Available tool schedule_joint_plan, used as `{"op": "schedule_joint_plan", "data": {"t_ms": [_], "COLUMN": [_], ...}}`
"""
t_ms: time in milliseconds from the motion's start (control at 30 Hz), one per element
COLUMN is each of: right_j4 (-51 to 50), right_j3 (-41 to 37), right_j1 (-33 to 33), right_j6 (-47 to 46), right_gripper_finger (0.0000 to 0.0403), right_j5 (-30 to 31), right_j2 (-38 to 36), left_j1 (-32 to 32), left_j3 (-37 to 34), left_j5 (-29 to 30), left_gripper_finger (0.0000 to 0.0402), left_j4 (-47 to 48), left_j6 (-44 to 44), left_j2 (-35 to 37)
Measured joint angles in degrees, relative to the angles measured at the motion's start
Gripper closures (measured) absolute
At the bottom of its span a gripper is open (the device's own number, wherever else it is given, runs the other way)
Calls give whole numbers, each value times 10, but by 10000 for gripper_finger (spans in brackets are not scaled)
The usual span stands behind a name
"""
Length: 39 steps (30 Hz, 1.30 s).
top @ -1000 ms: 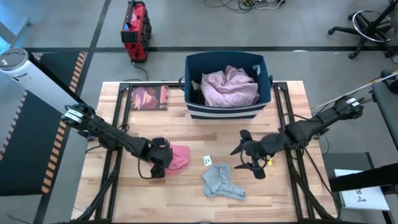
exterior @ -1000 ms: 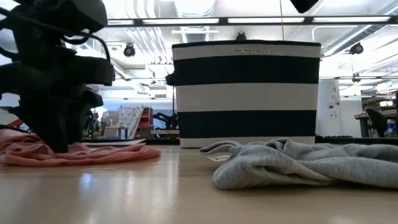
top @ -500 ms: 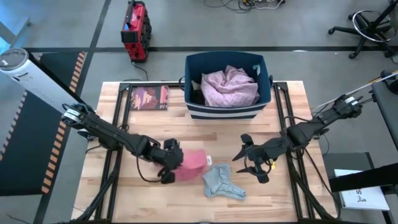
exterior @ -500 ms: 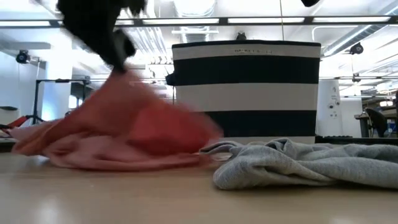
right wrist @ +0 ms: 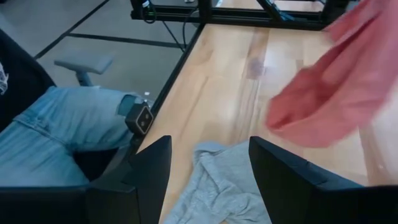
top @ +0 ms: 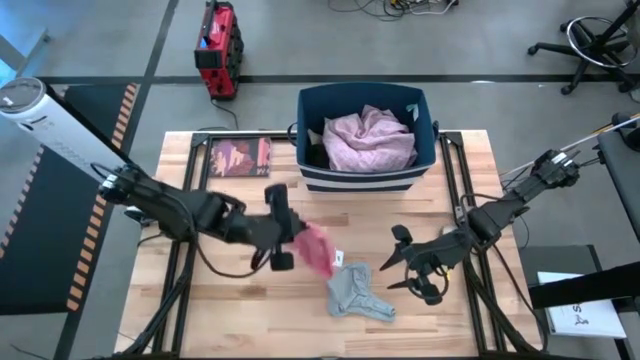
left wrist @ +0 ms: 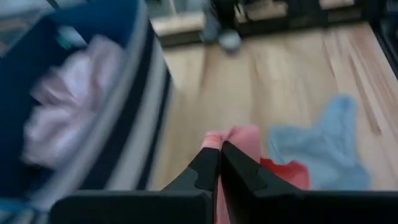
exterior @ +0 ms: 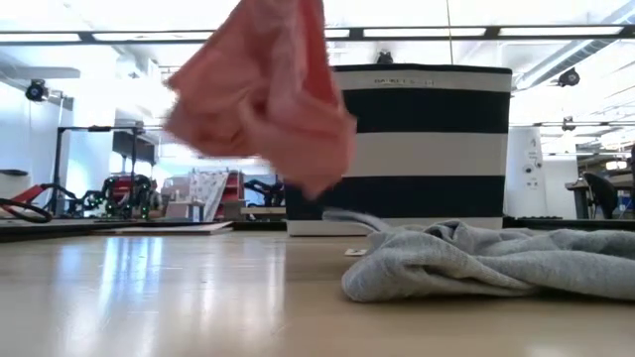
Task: Sort clothes
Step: Put the pink underwear into the blue laundry bin
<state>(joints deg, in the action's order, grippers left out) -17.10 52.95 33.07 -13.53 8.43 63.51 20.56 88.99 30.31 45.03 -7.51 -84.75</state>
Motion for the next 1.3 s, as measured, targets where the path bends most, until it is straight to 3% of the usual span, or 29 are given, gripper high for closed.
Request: {"op": "schedule_joint_plan", "data": {"t_ms": [200, 467, 667, 867, 1067, 1300], "right_j4": [0, 1, 2, 2, 1, 1], "right_j3": [0, 0, 0, 0, 0, 0], "right_j1": [0, 0, -1, -1, -1, -1], "right_j6": [1, 8, 17, 18, 22, 22], "right_gripper_finger": [204, 204, 204, 204, 204, 204], "right_j5": [8, 8, 22, 23, 23, 23], "right_j2": [0, 0, 0, 0, 0, 0], "left_j1": [-54, -156, -248, -339, -370, -374], "left_j3": [84, 163, 171, 164, 203, 368], "left_j5": [10, -46, -134, -241, -327, -330], "left_gripper_finger": [401, 401, 402, 402, 402, 402], "left_j4": [-33, -127, -225, -294, -322, -278], "left_j6": [92, 202, 236, 203, 176, 201], "left_j2": [0, -2, -3, -14, -72, -201]}}
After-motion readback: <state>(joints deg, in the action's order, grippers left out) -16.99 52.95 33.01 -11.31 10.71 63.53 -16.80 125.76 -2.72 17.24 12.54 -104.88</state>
